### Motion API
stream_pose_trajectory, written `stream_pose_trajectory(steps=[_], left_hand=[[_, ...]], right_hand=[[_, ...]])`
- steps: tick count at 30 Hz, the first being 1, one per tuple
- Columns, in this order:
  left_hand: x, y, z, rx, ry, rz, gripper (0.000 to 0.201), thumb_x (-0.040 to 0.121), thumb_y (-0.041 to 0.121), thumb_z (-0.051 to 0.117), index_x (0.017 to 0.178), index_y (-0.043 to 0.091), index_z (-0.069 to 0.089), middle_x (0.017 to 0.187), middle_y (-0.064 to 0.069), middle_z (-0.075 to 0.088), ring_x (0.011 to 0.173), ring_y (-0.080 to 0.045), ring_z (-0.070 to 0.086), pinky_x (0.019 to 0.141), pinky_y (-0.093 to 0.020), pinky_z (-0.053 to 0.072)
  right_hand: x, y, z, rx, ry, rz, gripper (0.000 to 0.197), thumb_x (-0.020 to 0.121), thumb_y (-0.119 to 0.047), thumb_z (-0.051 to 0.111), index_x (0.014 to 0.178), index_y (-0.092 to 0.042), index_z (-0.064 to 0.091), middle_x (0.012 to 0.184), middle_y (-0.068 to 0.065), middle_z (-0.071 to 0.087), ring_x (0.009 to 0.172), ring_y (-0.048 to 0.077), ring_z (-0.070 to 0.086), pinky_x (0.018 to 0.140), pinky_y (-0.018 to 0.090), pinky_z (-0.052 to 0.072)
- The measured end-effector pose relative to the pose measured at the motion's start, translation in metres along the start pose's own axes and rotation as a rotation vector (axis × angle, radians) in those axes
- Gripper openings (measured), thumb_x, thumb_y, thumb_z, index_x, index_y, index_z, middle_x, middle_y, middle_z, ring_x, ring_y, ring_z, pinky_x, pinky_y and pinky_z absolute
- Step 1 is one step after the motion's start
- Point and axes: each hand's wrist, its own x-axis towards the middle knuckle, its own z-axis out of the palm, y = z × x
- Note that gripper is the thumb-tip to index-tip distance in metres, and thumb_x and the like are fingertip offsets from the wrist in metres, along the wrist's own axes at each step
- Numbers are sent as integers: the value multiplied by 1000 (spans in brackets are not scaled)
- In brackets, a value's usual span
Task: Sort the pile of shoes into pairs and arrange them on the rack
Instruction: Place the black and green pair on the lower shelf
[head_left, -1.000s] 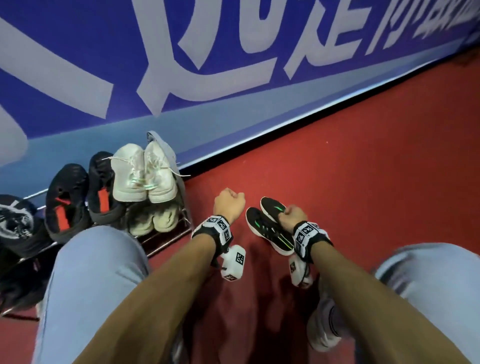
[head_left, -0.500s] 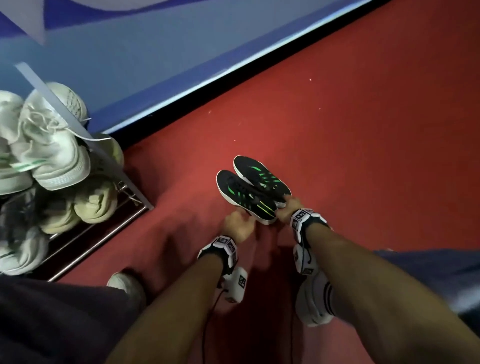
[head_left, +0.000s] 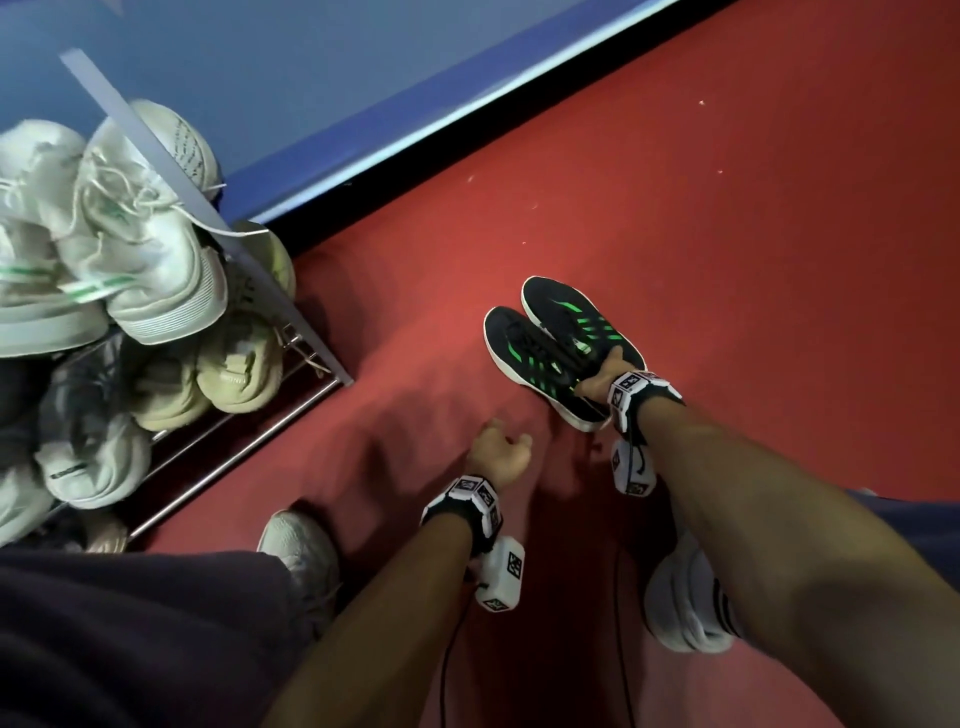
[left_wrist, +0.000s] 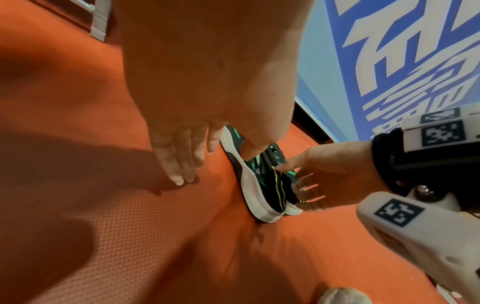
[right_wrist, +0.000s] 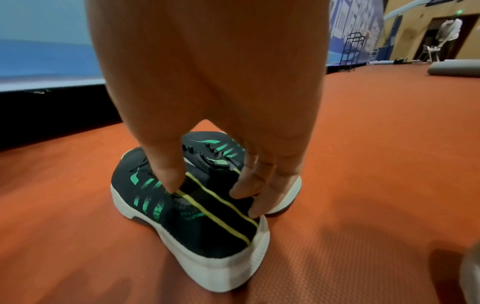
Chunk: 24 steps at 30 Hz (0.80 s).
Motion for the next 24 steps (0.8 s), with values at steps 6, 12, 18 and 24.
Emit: stream_pose_trajectory(steps=[6, 12, 18, 24], left_hand=[[9, -6, 1, -14, -33, -12, 64, 92, 40, 54, 148, 12, 41, 141, -8, 58, 130, -29, 55, 110, -33, 42], [17, -6, 0, -32, -34, -48, 59, 95, 39, 53, 147, 11, 42, 144, -12, 55, 132, -29, 53, 109, -32, 41], [24, -3, 6, -119, -86, -58, 65, 78, 50, 54, 136, 21, 50, 133, -5, 63, 120, -27, 60, 106, -37, 45], [18, -1, 3, -221, -19, -116, 58, 82, 52, 58, 126, 18, 43, 114, 0, 63, 105, -24, 64, 97, -34, 47]], right_hand=[[8, 2, 27, 63, -69, -75, 78, 52, -54, 87, 119, -18, 70, 117, 5, 72, 105, 25, 67, 98, 38, 52], [-4, 2, 26, -157, 61, -25, 96, 55, -81, 69, 131, -24, 58, 145, 4, 33, 124, 27, 37, 105, 39, 42], [-2, 15, 29, 104, -61, -101, 71, 74, -69, 69, 128, -22, 65, 124, 0, 68, 117, 23, 62, 101, 29, 45], [-1, 31, 12, 442, -36, 6, 40, 77, -52, 77, 95, -17, 66, 89, 1, 72, 80, 23, 69, 77, 32, 55]])
